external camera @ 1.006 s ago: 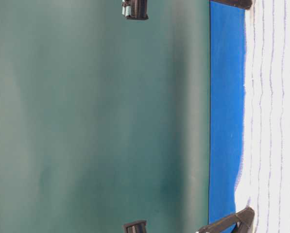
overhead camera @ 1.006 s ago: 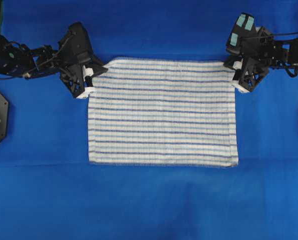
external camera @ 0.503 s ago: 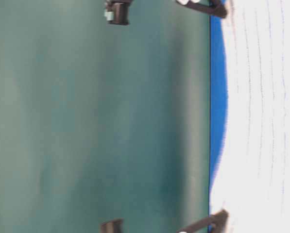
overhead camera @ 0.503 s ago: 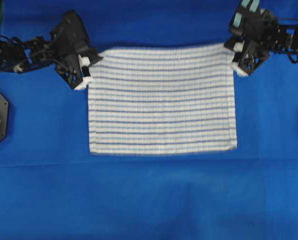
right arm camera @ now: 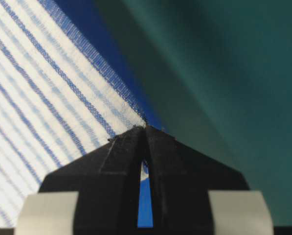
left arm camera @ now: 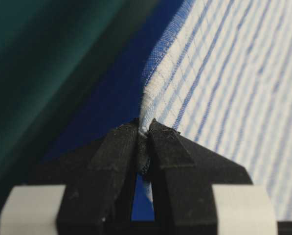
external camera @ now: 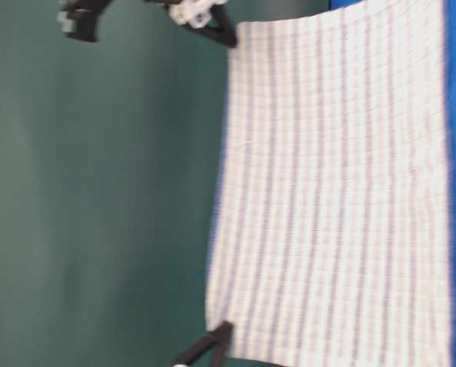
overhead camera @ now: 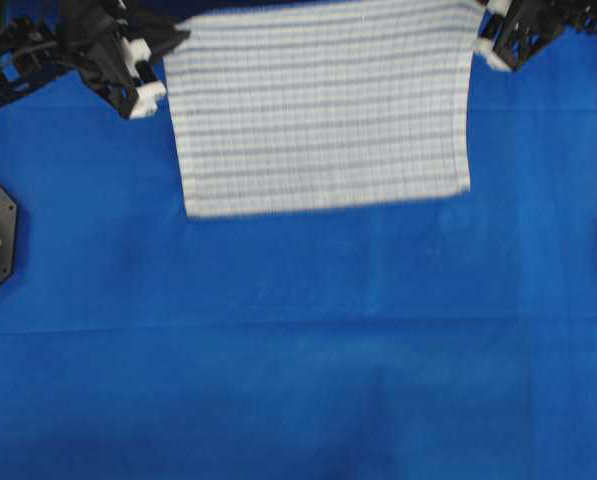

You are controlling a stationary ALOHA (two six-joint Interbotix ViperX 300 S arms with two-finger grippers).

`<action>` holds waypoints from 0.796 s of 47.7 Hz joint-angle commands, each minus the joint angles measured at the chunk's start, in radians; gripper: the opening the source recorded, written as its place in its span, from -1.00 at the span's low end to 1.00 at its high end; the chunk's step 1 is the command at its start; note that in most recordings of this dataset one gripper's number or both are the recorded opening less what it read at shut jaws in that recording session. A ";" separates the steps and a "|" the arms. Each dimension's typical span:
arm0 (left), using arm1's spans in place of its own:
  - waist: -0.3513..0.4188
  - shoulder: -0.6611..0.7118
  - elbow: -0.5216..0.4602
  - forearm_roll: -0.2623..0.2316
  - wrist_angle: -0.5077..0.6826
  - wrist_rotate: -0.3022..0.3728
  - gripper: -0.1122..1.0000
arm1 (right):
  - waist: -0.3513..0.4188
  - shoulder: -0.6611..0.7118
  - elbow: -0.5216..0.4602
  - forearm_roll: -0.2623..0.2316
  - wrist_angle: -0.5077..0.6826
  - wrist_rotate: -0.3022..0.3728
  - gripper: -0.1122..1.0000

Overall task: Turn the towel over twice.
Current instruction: 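Lift the far edge of the towel up with both grippers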

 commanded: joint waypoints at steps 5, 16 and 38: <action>0.015 -0.072 -0.046 0.000 -0.005 0.012 -0.74 | -0.006 -0.064 -0.072 -0.018 0.040 0.002 -0.73; 0.009 -0.132 -0.071 0.000 0.012 0.051 -0.74 | 0.017 -0.144 -0.091 -0.017 0.060 0.002 -0.73; -0.072 -0.238 -0.040 0.000 0.012 0.094 -0.74 | 0.189 -0.245 -0.078 -0.011 0.235 0.023 -0.73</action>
